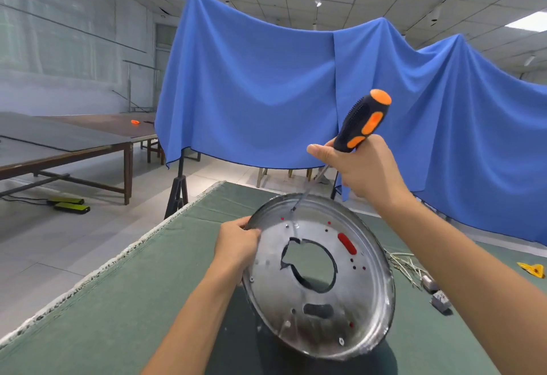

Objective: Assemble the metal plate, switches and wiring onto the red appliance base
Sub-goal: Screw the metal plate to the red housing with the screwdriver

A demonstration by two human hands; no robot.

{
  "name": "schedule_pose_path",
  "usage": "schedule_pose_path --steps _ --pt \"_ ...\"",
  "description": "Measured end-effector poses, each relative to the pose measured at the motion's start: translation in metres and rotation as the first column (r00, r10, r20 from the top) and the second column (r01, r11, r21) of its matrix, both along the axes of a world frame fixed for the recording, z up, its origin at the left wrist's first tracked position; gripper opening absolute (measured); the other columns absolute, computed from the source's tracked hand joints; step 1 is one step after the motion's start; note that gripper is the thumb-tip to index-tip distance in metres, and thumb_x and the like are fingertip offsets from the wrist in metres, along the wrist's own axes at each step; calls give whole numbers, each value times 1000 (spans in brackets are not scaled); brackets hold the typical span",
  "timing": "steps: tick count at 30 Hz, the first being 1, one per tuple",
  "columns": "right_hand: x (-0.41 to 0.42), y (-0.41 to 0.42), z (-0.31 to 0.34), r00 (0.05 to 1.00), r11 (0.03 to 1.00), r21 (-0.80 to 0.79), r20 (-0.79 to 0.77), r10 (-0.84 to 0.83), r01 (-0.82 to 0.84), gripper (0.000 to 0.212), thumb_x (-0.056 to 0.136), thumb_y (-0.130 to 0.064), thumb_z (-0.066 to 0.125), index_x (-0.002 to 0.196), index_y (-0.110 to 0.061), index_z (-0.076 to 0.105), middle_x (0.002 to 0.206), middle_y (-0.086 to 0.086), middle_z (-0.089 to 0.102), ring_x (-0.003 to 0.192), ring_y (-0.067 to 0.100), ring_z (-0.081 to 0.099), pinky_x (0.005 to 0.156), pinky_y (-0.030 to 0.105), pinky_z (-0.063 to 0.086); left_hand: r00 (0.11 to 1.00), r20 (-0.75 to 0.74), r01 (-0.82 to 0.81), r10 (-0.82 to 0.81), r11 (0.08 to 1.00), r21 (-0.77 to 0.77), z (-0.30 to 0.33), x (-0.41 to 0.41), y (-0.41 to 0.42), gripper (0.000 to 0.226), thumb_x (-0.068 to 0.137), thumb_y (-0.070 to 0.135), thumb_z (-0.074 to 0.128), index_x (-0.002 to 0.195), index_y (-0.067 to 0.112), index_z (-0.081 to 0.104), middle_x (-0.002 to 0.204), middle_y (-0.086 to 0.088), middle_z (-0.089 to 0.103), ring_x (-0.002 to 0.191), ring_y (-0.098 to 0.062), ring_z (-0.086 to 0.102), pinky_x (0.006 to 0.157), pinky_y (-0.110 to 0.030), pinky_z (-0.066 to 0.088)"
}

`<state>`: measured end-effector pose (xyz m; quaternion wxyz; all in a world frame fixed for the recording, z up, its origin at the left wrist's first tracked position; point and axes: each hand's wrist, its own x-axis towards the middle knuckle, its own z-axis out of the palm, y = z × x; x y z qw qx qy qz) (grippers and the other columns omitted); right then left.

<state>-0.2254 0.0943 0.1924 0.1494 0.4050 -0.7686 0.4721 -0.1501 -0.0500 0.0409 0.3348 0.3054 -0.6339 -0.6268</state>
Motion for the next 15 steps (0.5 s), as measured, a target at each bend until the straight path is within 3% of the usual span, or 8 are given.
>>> schedule_pose_path --steps 3,7,10,15 --pt "-7 -3 4 991 992 121 136 9 -26 47 81 -44 72 85 3 64 33 -5 46 30 11 41 35 14 36 981 146 131 -128 991 -11 0 4 0 21 85 -3 52 75 9 66 68 -13 57 54 -21 46 53 -25 38" --pt "-9 -3 -5 951 979 180 306 40 -99 37 80 -42 73 79 -7 64 46 3 63 43 19 63 41 22 47 894 371 293 -250 954 -65 1 3 2 11 86 -1 52 80 7 56 74 -13 52 67 -24 45 61 -28 35" --pt "-10 -4 -15 919 971 193 389 57 -142 26 85 -32 70 81 -8 62 56 10 69 49 21 68 40 21 48 824 502 369 -263 921 -124 -1 2 2 7 88 2 51 86 5 56 80 -14 55 75 -24 50 63 -30 42" --pt "-16 -5 -35 894 964 211 445 53 -162 14 91 -17 60 82 -6 61 64 13 72 51 22 68 41 22 49 779 607 330 -159 926 -181 -13 4 -2 7 85 6 54 80 2 57 77 -19 56 70 -27 47 61 -27 35"
